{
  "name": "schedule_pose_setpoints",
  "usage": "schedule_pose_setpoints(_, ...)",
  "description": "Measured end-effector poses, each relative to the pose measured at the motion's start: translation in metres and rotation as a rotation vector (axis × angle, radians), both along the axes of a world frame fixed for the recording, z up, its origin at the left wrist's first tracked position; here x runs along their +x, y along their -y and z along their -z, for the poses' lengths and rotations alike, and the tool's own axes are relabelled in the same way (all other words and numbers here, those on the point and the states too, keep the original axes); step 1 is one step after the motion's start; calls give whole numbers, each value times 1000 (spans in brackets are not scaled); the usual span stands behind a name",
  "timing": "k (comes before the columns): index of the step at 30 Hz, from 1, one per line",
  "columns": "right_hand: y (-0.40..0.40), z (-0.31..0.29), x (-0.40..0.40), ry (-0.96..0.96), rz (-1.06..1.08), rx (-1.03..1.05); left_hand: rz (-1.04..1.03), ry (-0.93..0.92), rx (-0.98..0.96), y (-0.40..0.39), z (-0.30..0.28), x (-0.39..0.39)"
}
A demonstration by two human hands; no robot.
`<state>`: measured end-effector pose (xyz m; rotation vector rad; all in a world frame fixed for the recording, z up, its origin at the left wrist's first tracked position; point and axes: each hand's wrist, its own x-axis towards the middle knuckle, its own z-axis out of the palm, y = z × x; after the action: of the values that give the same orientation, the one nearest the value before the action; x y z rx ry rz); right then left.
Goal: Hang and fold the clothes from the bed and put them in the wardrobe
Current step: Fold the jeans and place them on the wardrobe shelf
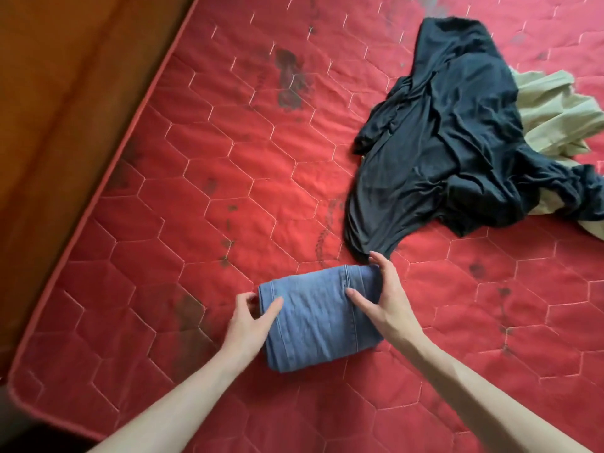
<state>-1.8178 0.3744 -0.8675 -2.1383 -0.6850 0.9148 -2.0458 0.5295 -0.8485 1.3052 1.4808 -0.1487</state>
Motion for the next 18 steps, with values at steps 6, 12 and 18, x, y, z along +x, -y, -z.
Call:
schedule_pose_setpoints(6, -5, 8, -17, 89, 225, -297, -149, -91, -138, 45, 17, -1)
schedule_pose_setpoints(12, 2, 0, -33, 100, 115, -442, -280, 11, -129, 41, 9, 4)
schedule_pose_setpoints(18, 8, -2, -16, -152, 101, -421, -317, 182, -207, 37, 11, -1)
